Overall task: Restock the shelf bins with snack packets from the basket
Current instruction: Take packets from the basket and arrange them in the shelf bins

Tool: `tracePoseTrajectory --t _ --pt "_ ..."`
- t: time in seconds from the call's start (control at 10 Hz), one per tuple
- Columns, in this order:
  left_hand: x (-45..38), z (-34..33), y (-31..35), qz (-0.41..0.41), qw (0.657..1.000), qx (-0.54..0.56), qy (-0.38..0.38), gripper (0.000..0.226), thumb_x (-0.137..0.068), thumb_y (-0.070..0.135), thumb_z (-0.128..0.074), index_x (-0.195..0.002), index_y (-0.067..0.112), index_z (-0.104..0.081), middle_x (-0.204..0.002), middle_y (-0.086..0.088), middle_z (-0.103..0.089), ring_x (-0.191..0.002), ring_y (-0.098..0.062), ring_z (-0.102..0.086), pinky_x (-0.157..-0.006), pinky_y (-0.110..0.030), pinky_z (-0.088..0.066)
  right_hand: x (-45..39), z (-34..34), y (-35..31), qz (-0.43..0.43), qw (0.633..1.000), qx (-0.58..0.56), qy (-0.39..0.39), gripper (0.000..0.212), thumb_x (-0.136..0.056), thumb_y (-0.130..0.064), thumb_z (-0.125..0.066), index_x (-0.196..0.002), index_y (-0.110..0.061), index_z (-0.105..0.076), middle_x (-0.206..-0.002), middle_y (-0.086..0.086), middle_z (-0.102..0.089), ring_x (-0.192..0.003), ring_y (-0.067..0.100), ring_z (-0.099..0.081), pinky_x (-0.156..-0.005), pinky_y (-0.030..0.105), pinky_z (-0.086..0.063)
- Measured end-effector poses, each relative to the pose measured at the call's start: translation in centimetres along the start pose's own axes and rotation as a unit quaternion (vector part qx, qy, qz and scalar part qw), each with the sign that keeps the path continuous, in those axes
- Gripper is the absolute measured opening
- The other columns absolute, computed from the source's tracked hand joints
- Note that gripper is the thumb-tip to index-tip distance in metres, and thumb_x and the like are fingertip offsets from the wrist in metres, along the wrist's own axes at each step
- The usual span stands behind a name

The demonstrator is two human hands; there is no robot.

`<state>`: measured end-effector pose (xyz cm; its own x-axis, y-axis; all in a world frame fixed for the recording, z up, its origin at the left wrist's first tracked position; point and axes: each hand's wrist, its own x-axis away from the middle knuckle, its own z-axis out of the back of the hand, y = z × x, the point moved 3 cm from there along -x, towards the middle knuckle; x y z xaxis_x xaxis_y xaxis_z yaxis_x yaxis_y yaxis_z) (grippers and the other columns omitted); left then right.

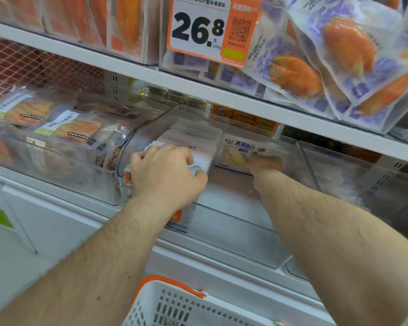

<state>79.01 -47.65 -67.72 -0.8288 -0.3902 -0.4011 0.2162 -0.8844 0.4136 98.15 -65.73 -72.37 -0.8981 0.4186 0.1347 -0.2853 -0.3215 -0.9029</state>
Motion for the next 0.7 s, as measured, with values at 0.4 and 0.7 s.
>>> tracePoseTrajectory --t 0.4,0.7 --pt "4.4 2.1 3.8 -0.154 0.988 0.017 -0.004 0.028 -0.082 0.043 -0.059 -0.106 0.030 -0.065 -0.107 0.007 -0.061 -0.109 -0.020 -0.050 -0.089 -0.034 -0.035 10.3 4.7 -1.7 0.085 0.986 -0.114 -0.086 0.013 -0.088 -0.006 -0.056 -0.097 -0.007 -0.066 -0.061 0.005 -0.064 -0.055 0.018 -0.062 -0.064 0.030 -0.057" --pt "11.1 0.9 4.1 -0.141 0.930 -0.039 -0.336 0.025 -0.083 0.041 -0.061 -0.106 0.034 -0.063 -0.104 0.010 -0.066 -0.099 -0.018 -0.061 -0.084 -0.030 -0.051 18.6 11.4 4.9 0.241 0.961 -0.077 -0.113 0.017 -0.076 -0.008 -0.061 -0.066 -0.021 -0.065 -0.058 -0.003 -0.059 -0.056 0.019 -0.055 -0.056 0.031 -0.046"
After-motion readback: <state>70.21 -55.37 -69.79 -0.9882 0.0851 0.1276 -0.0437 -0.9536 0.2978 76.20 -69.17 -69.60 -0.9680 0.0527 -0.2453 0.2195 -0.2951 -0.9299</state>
